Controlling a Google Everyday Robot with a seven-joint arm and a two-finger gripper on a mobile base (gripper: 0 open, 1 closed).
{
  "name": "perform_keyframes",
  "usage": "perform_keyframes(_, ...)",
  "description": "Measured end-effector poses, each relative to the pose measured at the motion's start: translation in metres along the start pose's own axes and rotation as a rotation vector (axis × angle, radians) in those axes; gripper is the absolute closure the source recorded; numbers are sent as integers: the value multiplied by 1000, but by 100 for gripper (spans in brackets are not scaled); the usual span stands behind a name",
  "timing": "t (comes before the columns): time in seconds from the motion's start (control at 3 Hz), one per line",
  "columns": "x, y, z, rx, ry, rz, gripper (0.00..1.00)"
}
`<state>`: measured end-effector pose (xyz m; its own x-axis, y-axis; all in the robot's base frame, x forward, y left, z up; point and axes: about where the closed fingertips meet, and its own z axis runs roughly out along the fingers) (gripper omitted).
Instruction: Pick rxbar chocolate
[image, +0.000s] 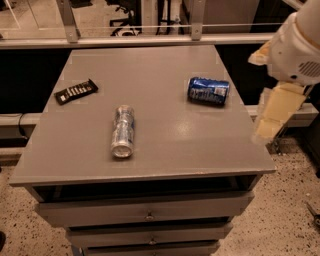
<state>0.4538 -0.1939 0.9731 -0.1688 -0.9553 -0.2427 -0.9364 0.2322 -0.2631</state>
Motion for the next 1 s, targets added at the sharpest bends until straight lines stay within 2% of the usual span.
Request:
perform_keyframes(0.33, -44, -14, 22, 0, -86, -68, 0)
perform_keyframes(0.67, -115, -30, 51, -11, -210, -155, 0)
perform_keyframes(1.0, -184, -38, 73, -28, -347, -172, 0)
